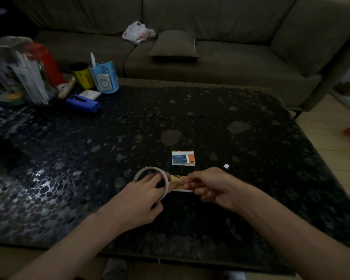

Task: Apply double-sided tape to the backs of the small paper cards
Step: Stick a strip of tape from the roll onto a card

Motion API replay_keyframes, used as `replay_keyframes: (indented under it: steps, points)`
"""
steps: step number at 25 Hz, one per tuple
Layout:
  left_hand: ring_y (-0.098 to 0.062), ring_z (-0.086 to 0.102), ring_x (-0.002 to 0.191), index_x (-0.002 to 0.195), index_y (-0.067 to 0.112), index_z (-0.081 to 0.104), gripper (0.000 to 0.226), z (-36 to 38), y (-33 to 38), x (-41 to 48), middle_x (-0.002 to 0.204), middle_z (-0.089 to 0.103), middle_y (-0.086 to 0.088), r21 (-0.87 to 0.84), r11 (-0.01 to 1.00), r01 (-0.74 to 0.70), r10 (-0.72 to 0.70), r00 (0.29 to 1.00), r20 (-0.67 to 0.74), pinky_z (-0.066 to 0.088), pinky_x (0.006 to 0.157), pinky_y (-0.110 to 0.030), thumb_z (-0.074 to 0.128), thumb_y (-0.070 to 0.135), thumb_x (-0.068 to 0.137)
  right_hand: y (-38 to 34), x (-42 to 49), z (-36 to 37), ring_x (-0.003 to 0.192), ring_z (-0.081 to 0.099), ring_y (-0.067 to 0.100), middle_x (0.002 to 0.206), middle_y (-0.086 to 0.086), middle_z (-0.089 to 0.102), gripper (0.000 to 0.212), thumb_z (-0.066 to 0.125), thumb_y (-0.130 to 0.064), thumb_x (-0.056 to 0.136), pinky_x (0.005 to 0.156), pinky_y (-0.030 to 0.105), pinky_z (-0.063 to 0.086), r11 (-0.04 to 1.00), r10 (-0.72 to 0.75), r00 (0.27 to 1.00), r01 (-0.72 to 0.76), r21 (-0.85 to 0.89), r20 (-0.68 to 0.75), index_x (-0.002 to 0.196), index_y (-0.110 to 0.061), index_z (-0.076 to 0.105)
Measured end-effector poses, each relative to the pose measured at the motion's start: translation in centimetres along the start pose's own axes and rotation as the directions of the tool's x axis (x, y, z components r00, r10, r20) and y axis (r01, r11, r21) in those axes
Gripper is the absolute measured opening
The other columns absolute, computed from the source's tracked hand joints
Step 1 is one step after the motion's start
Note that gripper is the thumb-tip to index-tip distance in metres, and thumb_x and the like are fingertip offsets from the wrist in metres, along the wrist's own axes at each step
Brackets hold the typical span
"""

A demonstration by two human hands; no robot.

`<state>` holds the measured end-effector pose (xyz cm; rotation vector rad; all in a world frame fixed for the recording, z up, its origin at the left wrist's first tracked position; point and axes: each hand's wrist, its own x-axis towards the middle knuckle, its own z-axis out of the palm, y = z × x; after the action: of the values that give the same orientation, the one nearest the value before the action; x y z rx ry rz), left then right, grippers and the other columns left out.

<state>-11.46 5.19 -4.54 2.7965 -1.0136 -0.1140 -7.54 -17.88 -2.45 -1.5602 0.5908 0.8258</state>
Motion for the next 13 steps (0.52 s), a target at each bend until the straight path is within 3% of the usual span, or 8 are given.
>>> replay_keyframes:
  steps: [7,13]
  points:
    - [-0.01,0.042,0.133,0.15,0.039,0.04,0.049,-0.29,0.35,-0.12,0.151,0.034,0.011,-0.06,0.998,-0.013,0.009,0.998,-0.065,0.053,0.091,-0.03,0.043,0.047,0.103,0.52,0.15,-0.07,0.046,0.052,0.003,0.085,0.001,0.08,0.013,0.081,-0.026,0.089,0.04,0.017,0.034,0.991,-0.035,0.999,0.035,-0.125,0.009,0.095,-0.015,0.084]
    - [-0.013,0.042,0.137,0.154,0.031,0.041,0.052,-0.31,0.56,0.05,0.154,0.033,0.007,-0.026,1.0,0.001,-0.002,0.999,-0.05,0.054,0.096,-0.035,0.042,0.045,0.103,0.49,-0.34,-0.27,0.049,0.055,0.003,0.085,0.001,0.081,0.009,0.082,-0.025,0.089,0.043,0.017,0.038,0.985,-0.046,0.999,0.049,-0.165,0.022,0.096,-0.022,0.085]
